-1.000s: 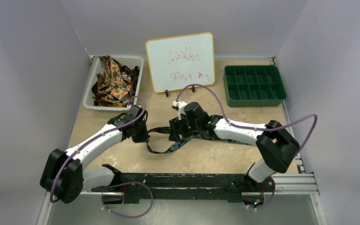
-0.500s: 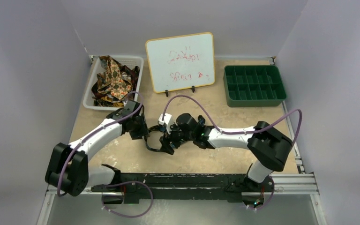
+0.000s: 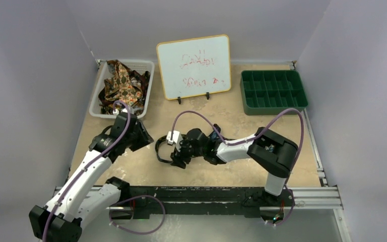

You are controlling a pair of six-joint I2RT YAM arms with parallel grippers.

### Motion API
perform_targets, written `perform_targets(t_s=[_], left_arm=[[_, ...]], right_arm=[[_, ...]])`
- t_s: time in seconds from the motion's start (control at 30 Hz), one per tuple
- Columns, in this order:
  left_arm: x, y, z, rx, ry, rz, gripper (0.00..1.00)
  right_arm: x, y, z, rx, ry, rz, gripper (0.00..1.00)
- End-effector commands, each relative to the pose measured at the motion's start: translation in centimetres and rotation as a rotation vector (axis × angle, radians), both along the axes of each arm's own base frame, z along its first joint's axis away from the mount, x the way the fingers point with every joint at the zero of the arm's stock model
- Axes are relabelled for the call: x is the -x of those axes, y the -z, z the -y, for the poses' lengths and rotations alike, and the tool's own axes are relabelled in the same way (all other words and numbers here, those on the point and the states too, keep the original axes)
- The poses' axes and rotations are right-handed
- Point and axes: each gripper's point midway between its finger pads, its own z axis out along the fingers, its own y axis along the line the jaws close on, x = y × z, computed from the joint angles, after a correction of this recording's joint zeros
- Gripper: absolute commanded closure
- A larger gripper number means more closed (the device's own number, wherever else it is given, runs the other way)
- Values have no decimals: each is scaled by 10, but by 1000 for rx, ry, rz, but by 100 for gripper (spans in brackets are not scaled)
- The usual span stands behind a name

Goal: Roll the ties
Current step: Flatten out the tie at the center of the board.

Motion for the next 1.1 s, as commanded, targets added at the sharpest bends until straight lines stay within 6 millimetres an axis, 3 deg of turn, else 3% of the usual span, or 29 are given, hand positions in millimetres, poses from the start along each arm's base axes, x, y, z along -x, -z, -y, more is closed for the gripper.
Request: perform_targets(t_s=[0.0,0.07,0.23,0.37,0.47,0.6,0.77,0.93,1.07], left_arm=[[4,-3,-9,1,-60,8,60],[4,-4,-9,3,-64,13,60],[1,-3,-7,21,-72,24,62],[0,-2,-16,-3,-116,44,62],[1,-6,-26,-25,-161,72,62],[-1,-20,-30,-11,-184,136,61],[-4,-26,-32,-13,-180,181,60],[-7,-18,-28,-16,-165,160,58],[-11,-6,-25,-14,-166,146,55]], right_arm=[[-12,-14,-18,-64,13,64,41],[-14,-11,-19,-45,25,65,52],[-21,-36,-32,-63,28,66,85],[-19,-64,-51,-77,-21,8,97],[-31,-66,-64,-66,-57,-39,100],[-49,-53,-71,-38,-124,-177,100],[-79,-68,-83,-106,-138,-290,100],[-91,-78,-86,-137,-149,-395,100],[-108,-66,-91,-93,-46,-447,100]])
